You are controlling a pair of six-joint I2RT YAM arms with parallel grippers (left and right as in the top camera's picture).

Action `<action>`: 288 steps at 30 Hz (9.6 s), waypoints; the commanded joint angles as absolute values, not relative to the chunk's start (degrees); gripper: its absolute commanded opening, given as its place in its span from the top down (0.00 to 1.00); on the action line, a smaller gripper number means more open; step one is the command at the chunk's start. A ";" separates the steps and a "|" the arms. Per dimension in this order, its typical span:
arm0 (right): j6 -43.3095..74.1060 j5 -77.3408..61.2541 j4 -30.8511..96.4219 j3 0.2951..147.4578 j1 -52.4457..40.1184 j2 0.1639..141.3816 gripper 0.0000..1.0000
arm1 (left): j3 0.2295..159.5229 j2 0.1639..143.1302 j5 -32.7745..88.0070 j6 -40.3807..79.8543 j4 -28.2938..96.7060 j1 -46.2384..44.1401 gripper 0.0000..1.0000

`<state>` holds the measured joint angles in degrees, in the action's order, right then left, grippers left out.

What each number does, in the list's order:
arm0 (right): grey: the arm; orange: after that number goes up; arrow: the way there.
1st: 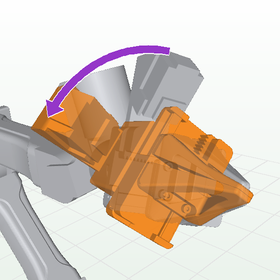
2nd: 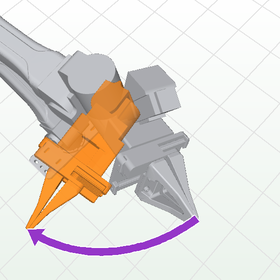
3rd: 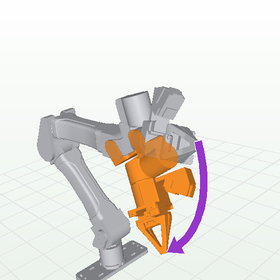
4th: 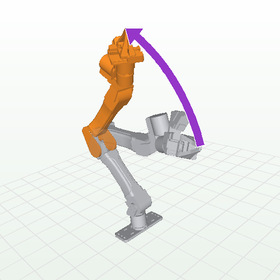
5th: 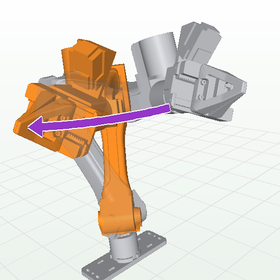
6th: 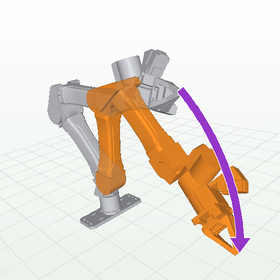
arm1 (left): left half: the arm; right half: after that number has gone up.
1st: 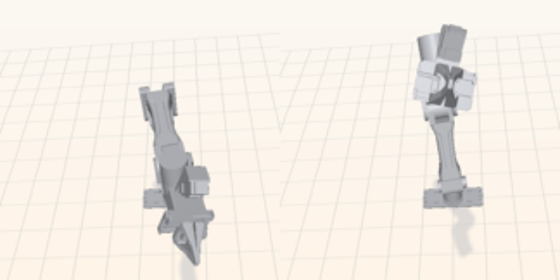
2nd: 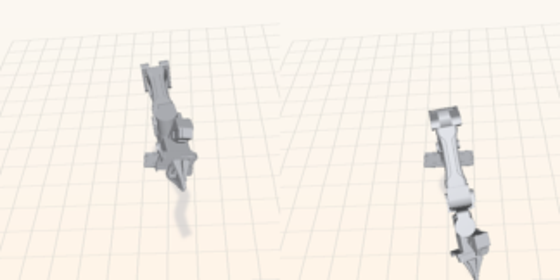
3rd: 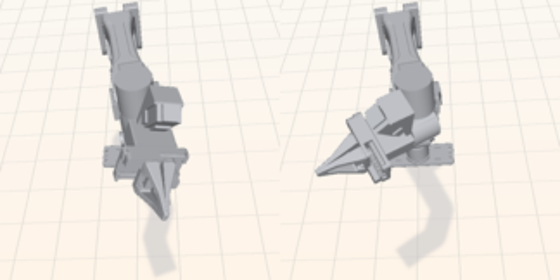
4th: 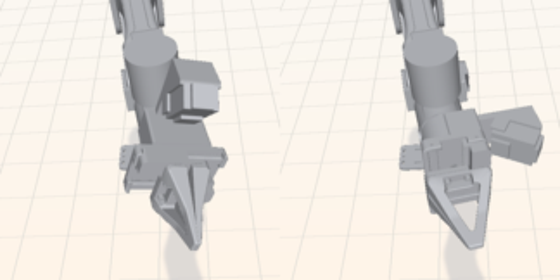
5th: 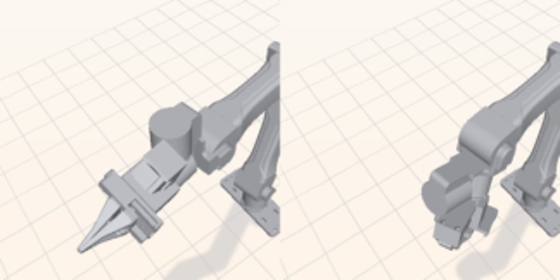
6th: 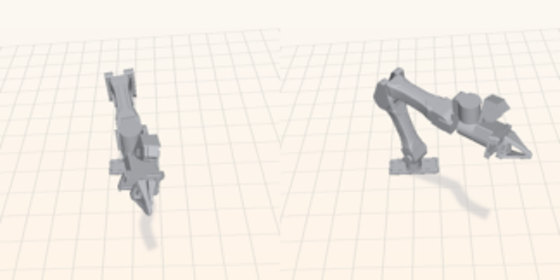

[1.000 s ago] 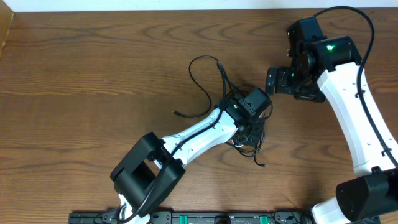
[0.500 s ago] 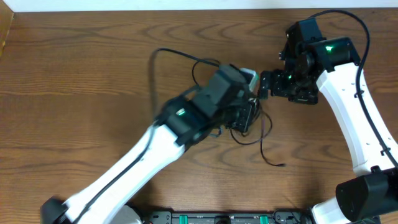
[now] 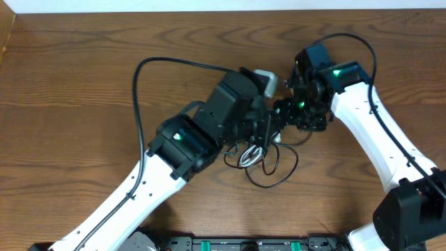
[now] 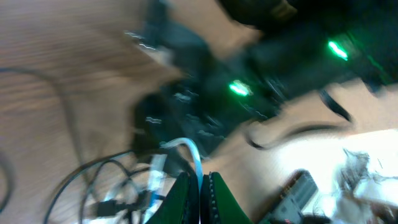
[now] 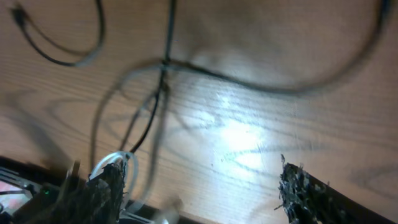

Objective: Untangle cables

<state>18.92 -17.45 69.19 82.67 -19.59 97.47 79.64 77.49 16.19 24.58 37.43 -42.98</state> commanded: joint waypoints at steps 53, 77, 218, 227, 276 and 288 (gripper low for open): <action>26.72 -24.95 61.91 80.75 -25.52 93.76 0.07 | 80.44 75.24 25.54 38.15 50.76 -4.89 0.93; 45.43 -16.99 37.69 66.19 -48.14 94.85 0.26 | 79.85 77.34 -2.07 37.91 64.25 -4.89 0.92; 34.33 -2.00 93.30 137.75 -21.43 109.03 0.15 | 107.70 69.82 10.59 21.39 14.57 -27.55 0.93; 28.88 -2.13 95.26 133.93 -22.11 109.03 0.14 | 118.65 71.48 4.84 21.78 12.27 -27.57 0.93; 42.46 -0.58 51.70 72.64 -27.55 108.99 0.98 | 118.85 67.13 -49.71 1.87 23.29 -27.55 0.93; 45.39 1.15 63.22 79.05 -13.04 108.97 0.98 | 118.85 64.71 -65.69 -9.65 10.17 -26.00 0.93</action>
